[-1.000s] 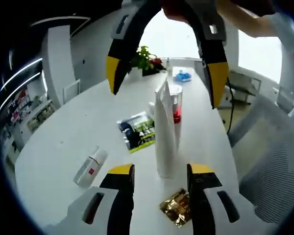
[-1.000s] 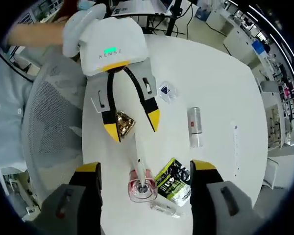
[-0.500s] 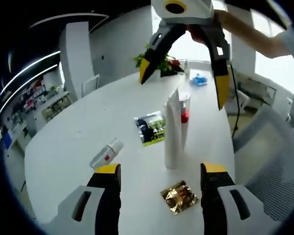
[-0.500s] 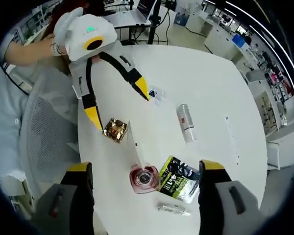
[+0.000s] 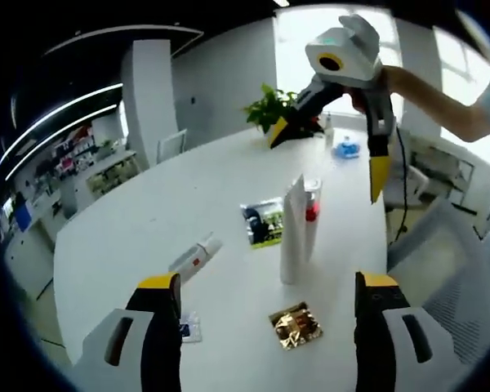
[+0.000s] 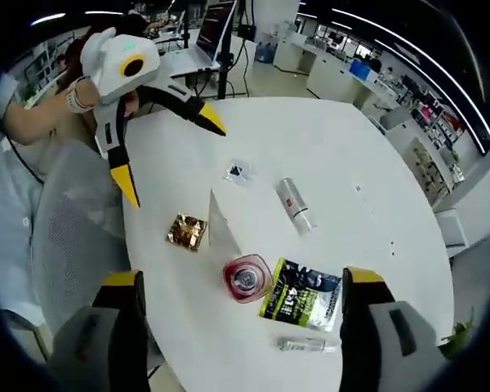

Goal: Arrange the skincare products in the storage area until every visible bottle or jar stands upright without overlapping.

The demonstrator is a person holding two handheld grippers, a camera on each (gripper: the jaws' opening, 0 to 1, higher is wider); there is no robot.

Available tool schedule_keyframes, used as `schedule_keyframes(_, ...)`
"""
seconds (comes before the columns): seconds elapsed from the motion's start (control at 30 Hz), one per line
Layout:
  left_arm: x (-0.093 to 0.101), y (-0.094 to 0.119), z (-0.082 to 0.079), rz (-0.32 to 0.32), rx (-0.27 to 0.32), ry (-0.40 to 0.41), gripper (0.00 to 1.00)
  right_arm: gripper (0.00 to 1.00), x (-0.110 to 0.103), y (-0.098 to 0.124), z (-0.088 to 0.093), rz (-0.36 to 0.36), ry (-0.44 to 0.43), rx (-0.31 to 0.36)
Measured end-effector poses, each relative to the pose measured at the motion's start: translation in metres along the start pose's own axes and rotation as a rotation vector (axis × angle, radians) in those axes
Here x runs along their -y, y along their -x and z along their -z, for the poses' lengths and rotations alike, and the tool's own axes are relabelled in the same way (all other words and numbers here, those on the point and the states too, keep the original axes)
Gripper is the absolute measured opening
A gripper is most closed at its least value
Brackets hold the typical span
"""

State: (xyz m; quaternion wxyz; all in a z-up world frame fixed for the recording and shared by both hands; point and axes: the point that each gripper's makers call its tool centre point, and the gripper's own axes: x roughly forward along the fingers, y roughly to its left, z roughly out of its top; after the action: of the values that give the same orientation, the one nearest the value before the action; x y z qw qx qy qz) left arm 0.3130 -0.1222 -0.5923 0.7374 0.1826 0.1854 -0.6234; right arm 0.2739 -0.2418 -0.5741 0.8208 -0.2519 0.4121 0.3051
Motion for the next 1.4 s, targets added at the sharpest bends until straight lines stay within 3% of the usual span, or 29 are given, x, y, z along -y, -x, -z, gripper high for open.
schedule_keyframes(0.37,-0.001,0.022,0.0,-0.035,0.006,0.034,0.97,1.0,0.004,0.019,0.005,0.087,-0.063,0.069)
schedule_keyframes(0.83,-0.002,0.044,0.0,-0.071,0.016,0.055,0.97,1.0,0.008,0.035,0.031,0.19,-0.149,0.078)
schedule_keyframes(1.4,-0.002,0.051,-0.002,-0.099,0.021,0.044,0.97,1.0,-0.01,0.032,0.043,0.198,-0.226,0.116)
